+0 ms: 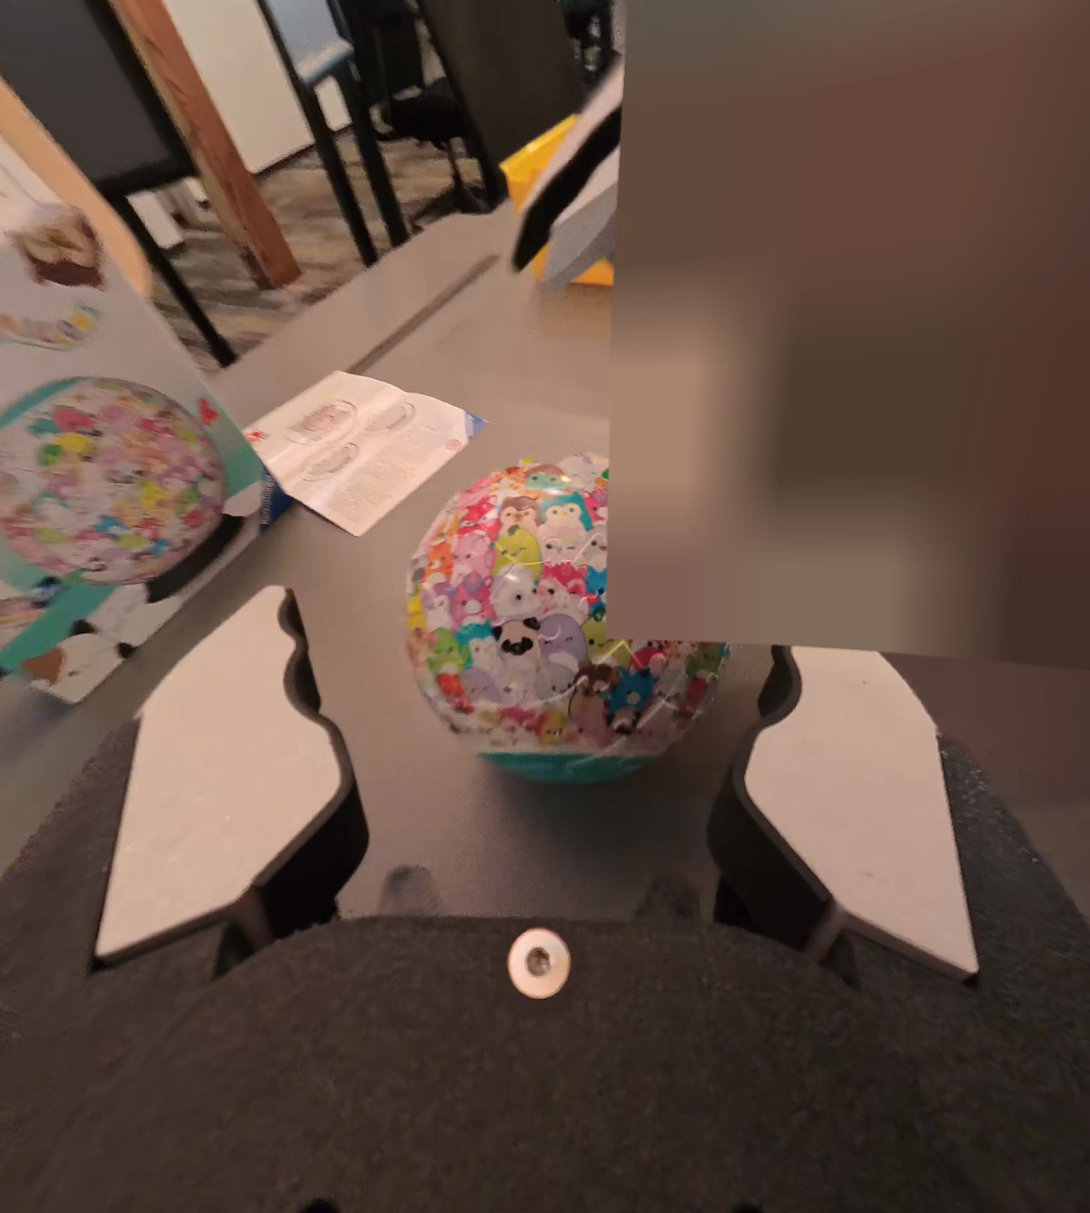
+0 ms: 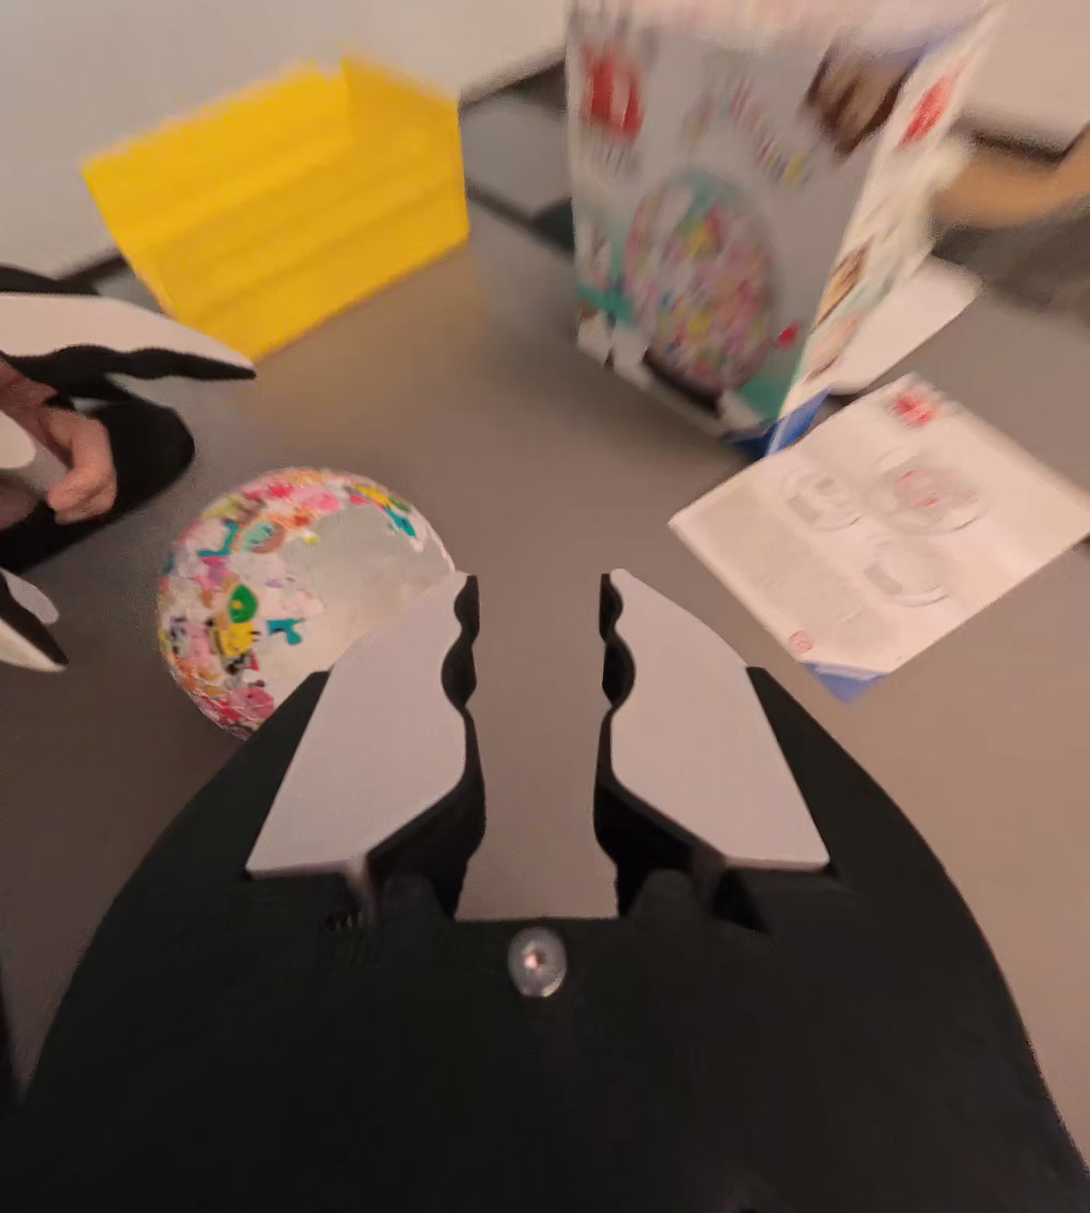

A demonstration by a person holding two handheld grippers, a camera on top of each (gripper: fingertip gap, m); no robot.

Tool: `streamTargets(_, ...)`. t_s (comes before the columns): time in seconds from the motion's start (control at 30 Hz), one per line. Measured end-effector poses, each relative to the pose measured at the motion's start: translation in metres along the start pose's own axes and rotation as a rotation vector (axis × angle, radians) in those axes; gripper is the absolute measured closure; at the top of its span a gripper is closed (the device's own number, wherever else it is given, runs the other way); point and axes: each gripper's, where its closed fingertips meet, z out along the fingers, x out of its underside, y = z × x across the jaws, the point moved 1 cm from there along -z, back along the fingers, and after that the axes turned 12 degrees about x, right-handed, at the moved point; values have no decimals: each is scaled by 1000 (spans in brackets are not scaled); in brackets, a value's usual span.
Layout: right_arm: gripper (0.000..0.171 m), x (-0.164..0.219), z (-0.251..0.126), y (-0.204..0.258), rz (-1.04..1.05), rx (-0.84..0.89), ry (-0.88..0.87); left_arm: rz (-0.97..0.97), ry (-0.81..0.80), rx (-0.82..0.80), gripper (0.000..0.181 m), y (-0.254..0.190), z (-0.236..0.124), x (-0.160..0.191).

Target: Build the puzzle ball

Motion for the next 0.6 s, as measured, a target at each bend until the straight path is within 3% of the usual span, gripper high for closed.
streamTargets(0.07, 132, -11, -38, 0, -19, 50, -218, 12, -39, -68, 52, -2, -29, -10)
streamTargets(0.13, 110, -6, -69, 3, -48, 134, -389, 4, -92, -131, 56, -7, -61, -20)
streamTargets(0.2, 116, 2, -91, 21, -84, 129, -523, -20, -151, -176, 62, -16, -95, -26)
streamTargets(0.37, 132, 35, -113, 66, -80, 47, -548, -83, -193, -257, 71, -47, -165, -20)
streamTargets(0.5, 155, 64, -115, 87, -177, 131, -536, -144, -160, -367, 78, -63, -218, 7)
streamTargets(0.6, 157, 77, -115, 104, -163, 142, -614, -195, -94, -447, 86, -68, -254, 35)
